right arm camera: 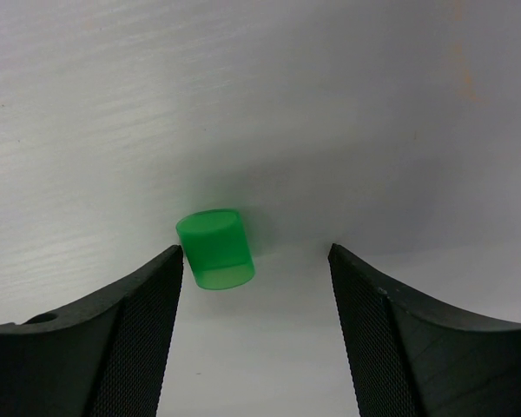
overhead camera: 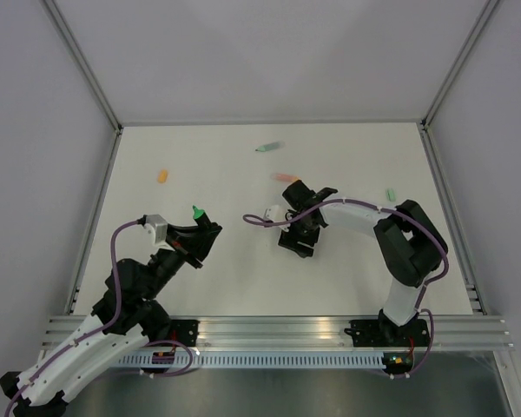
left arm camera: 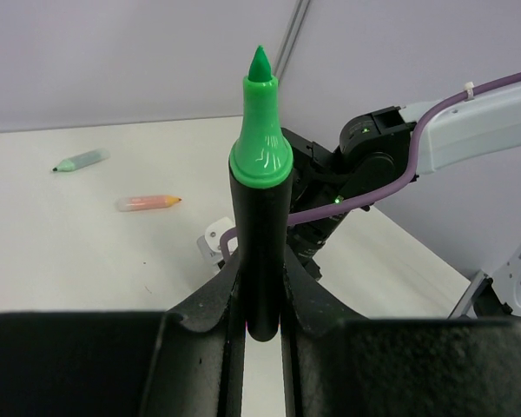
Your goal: Insert the pens into the pen caps
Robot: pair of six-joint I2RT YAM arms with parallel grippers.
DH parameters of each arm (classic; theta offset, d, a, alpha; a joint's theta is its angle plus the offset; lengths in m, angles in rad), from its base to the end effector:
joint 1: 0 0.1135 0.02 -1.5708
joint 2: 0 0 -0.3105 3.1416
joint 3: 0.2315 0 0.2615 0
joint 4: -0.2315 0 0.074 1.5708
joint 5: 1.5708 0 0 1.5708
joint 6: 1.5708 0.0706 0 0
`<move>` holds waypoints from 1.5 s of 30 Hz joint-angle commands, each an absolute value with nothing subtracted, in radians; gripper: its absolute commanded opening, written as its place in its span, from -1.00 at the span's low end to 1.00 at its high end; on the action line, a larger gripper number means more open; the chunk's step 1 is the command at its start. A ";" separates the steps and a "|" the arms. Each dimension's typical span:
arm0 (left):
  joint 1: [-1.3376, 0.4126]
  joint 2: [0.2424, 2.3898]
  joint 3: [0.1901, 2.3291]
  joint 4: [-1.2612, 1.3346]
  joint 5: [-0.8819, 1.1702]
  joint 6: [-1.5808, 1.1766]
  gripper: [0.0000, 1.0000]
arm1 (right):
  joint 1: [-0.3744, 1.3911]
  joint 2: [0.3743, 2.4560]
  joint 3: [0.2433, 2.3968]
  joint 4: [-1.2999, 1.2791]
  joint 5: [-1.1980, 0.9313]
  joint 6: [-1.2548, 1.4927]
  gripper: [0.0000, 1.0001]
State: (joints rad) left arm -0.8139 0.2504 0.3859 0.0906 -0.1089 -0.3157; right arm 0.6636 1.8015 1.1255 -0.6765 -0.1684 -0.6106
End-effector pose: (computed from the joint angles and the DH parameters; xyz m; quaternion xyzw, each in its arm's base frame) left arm 0.0768 -0.0702 0.3166 0.1121 0.6132 -0.3895 0.6780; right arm 0.2749 0.2299 0.1631 -0.5966 0.7908 0.0864 0.1063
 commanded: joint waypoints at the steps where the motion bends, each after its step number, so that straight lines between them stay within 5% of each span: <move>1: -0.816 0.244 0.385 0.087 -0.132 -0.324 -0.95 | 0.664 1.830 1.163 -0.677 -0.221 -0.638 0.48; 24: -0.816 0.232 0.379 0.086 -0.149 -0.325 -0.95 | 0.716 1.881 1.177 -0.687 -0.078 -0.519 0.02; 34: -0.816 0.233 0.379 0.086 -0.153 -0.325 -0.95 | 0.716 1.878 1.174 -0.710 -0.048 -0.512 0.00; 45: -0.816 0.259 0.387 0.083 -0.153 -0.318 -0.95 | 0.716 1.845 1.180 -0.661 -0.029 -0.477 -0.70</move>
